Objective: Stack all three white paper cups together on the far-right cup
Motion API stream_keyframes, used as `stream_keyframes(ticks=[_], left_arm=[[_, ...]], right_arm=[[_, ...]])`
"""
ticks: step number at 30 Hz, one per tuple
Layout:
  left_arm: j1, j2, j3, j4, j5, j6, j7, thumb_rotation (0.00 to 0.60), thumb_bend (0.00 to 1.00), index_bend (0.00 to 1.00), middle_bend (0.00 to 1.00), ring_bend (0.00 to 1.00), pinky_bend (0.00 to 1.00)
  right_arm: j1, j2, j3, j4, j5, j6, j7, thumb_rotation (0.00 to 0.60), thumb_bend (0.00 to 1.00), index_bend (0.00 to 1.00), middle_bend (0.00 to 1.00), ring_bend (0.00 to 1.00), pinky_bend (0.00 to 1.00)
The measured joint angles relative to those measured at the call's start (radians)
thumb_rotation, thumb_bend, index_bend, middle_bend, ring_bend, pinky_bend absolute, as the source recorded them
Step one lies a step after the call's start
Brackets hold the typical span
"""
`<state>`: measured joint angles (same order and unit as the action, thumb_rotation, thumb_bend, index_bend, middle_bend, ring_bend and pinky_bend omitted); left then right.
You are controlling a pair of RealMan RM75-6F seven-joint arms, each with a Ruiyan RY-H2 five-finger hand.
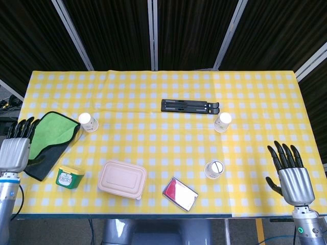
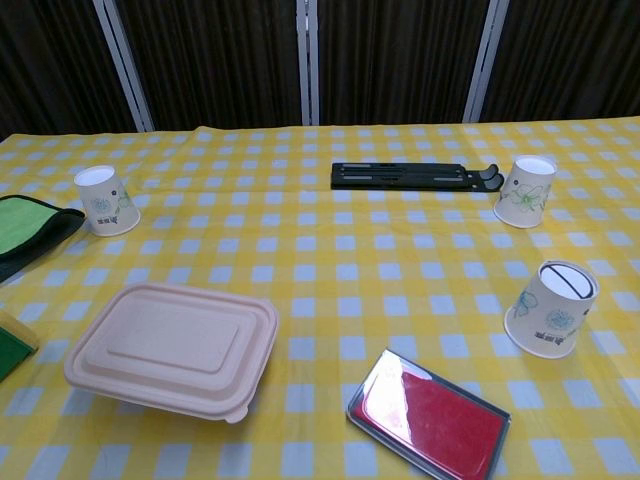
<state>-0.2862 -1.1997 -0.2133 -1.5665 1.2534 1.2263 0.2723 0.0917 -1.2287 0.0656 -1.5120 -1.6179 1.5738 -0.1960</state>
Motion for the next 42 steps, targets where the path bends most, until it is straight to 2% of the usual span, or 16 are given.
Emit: stream_keyframes(ticks=[6, 9, 13, 15, 21, 35, 42], left_arm=[[-0.155, -0.032, -0.058, 0.067, -0.149, -0.181, 0.086, 0.6, 0.14, 0.14, 0.0, 0.0, 0.0], [-0.209, -0.057, -0.07, 0.114, -0.204, -0.245, 0.116, 0.6, 0.14, 0.16, 0.0, 0.0, 0.0], [-0.272, -0.091, -0.076, 0.175, -0.282, -0.317, 0.149, 0.6, 0.22, 0.19, 0.0, 0.0, 0.0], [-0.304, -0.114, -0.076, 0.209, -0.32, -0.351, 0.162, 0.6, 0.22, 0.2, 0.0, 0.0, 0.0], [-0.368, -0.167, -0.066, 0.295, -0.382, -0.417, 0.177, 0.6, 0.22, 0.2, 0.0, 0.0, 0.0], [-0.472, -0.269, -0.04, 0.456, -0.445, -0.501, 0.176, 0.6, 0.23, 0.24, 0.0, 0.0, 0.0], [-0.511, -0.316, -0.025, 0.531, -0.461, -0.54, 0.16, 0.6, 0.38, 0.29, 0.0, 0.0, 0.0]], right_arm=[[0.0, 0.001, 0.004, 0.003, 0.015, -0.005, 0.003, 0.6, 0.11, 0.06, 0.0, 0.0, 0.0], [0.002, -0.002, 0.008, 0.009, 0.029, -0.016, 0.004, 0.6, 0.11, 0.06, 0.0, 0.0, 0.0], [0.007, -0.006, 0.015, 0.019, 0.047, -0.029, 0.003, 0.6, 0.11, 0.06, 0.0, 0.0, 0.0], [0.009, -0.008, 0.018, 0.023, 0.054, -0.033, 0.003, 0.6, 0.11, 0.06, 0.0, 0.0, 0.0], [0.012, -0.012, 0.022, 0.03, 0.069, -0.044, 0.002, 0.6, 0.11, 0.06, 0.0, 0.0, 0.0], [0.018, -0.021, 0.024, 0.042, 0.084, -0.054, -0.011, 0.6, 0.11, 0.07, 0.0, 0.0, 0.0], [0.019, -0.026, 0.026, 0.051, 0.095, -0.061, -0.014, 0.6, 0.11, 0.07, 0.0, 0.0, 0.0]])
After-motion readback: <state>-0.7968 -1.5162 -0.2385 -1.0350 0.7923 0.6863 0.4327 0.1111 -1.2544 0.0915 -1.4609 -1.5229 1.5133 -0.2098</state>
